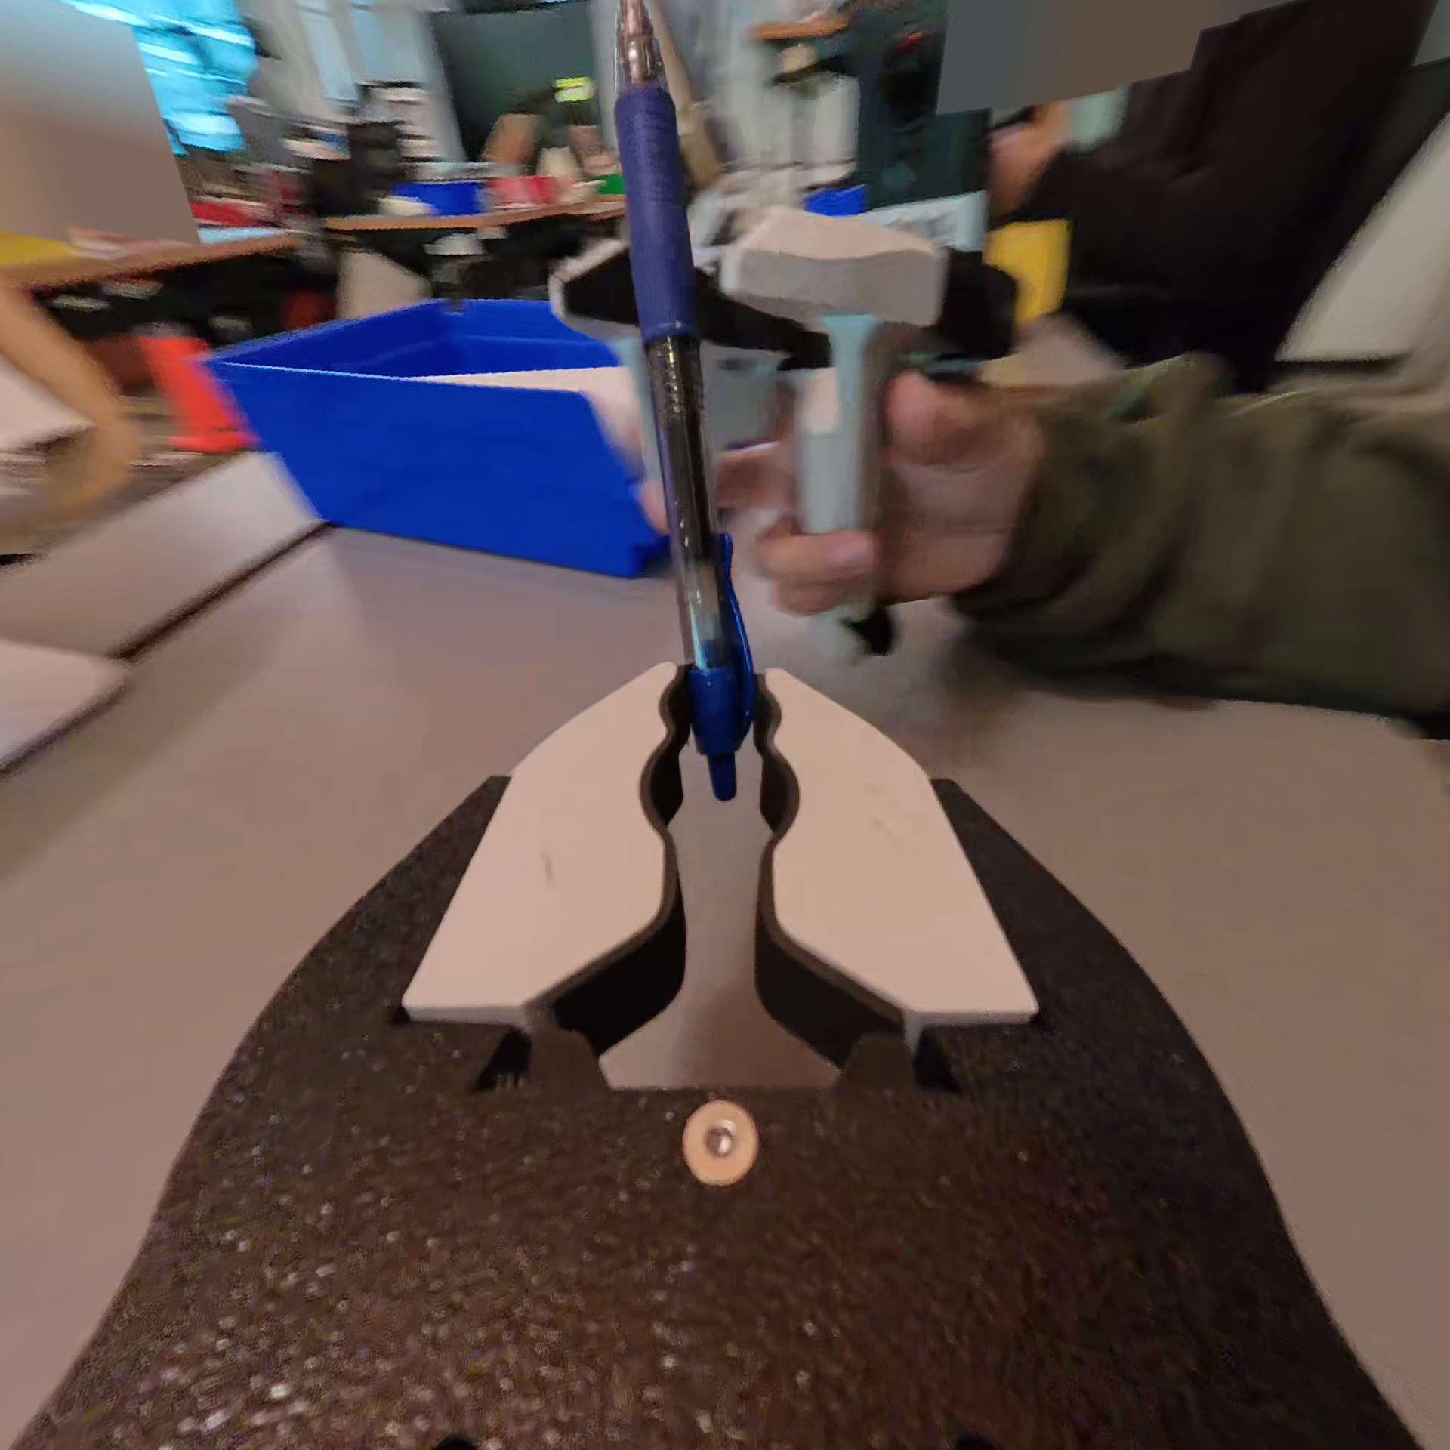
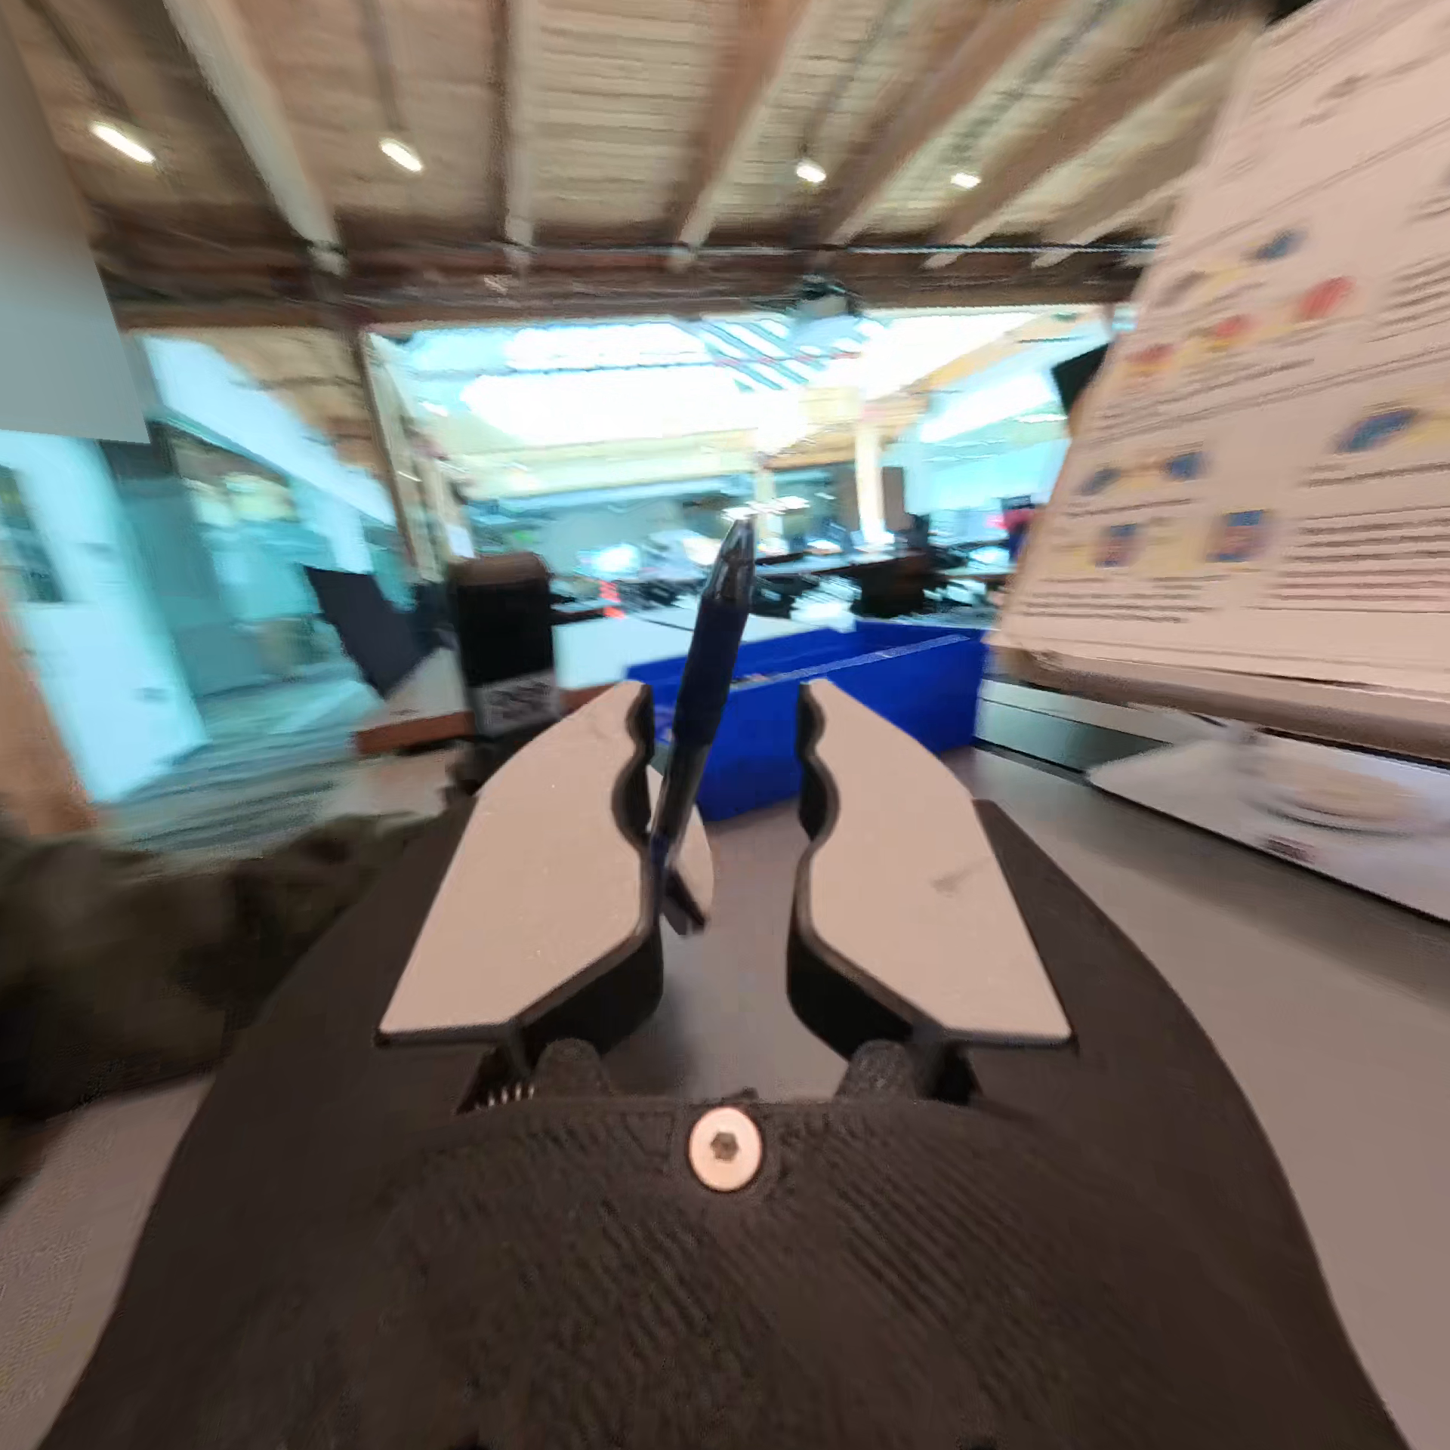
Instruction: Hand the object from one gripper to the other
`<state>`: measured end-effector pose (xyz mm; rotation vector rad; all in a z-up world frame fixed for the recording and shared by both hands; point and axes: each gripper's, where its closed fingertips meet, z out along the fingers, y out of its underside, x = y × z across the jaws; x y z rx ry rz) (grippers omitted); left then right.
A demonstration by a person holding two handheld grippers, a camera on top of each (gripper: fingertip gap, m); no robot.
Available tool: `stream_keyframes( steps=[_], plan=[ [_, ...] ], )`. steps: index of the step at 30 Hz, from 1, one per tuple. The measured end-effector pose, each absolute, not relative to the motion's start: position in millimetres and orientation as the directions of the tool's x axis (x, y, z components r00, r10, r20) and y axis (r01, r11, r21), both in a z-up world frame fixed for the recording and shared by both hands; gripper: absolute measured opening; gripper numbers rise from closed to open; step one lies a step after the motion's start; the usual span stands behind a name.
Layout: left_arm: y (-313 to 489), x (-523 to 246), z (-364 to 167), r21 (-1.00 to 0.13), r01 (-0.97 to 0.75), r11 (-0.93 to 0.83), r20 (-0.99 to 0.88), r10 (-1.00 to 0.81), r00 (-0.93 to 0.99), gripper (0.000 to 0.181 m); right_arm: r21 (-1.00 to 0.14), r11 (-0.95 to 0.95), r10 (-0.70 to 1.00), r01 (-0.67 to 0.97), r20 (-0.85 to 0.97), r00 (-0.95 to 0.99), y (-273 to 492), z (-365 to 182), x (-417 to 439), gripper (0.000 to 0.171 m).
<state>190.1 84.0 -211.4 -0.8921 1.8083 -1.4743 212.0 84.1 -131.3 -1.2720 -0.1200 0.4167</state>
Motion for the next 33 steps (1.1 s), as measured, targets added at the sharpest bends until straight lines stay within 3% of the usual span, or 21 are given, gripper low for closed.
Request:
stream_keyframes(
  steps=[3, 6, 8, 10, 15, 16, 19, 22, 26, 30, 33],
  plan=[
    [115, 204, -213, -0.928, -0.09, 0.361, -0.314, -0.891, -0.329, 0.014, -0.971, 0.181, 0.226, -0.155, -0.113, 0.968, 95, -145, 224, 0.044],
    [131, 208, -213, -0.807, -0.116, 0.578, -0.556, -0.812, -0.178, 0.014, -0.97, 0.183, 0.159, -0.162, -0.133, 0.978, 100, -147, 226, 0.042],
    [135, 210, -218, -0.713, -0.157, 0.683, -0.669, -0.73, -0.142, 0.014, -0.963, 0.181, 0.138, -0.199, -0.175, 0.975, 102, -150, 228, 0.035],
    [134, 211, -221, -0.678, -0.164, 0.717, -0.703, -0.697, -0.139, 0.015, -0.955, 0.193, 0.132, -0.226, -0.203, 0.97, 101, -150, 230, 0.015],
    [119, 208, -222, -0.782, -0.107, 0.615, -0.579, -0.779, -0.241, 0.014, -0.927, 0.154, 0.283, -0.342, -0.291, 0.914, 97, -144, 223, 0.012],
    [110, 205, -224, -0.822, -0.086, 0.563, -0.513, -0.798, -0.316, 0.015, -0.926, 0.153, 0.323, -0.345, -0.283, 0.903, 95, -142, 220, 0.011],
    [85, 191, -225, -0.917, -0.083, 0.39, -0.292, -0.799, -0.525, 0.038, -0.913, 0.144, 0.502, -0.382, -0.265, 0.823, 83, -130, 204, 0.012],
    [61, 171, -222, -0.968, -0.157, 0.195, -0.025, -0.699, -0.715, 0.042, -0.897, 0.142, 0.647, -0.419, -0.236, 0.725, 68, -118, 188, 0.012],
    [47, 146, -211, -0.971, -0.232, 0.055, 0.167, -0.539, -0.825, 0.039, -0.954, 0.125, 0.675, -0.271, -0.118, 0.728, 61, -126, 174, 0.012],
    [54, 147, -224, -0.951, -0.291, 0.106, 0.181, -0.572, -0.8, 0.031, -0.994, 0.104, 0.676, -0.025, 0.052, 0.735, 59, -146, 158, 0.012],
    [60, 155, -226, -0.952, -0.285, 0.114, 0.157, -0.618, -0.771, 0.013, -0.995, 0.092, 0.673, 0.026, 0.082, 0.735, 61, -151, 153, 0.012]
  ],
)
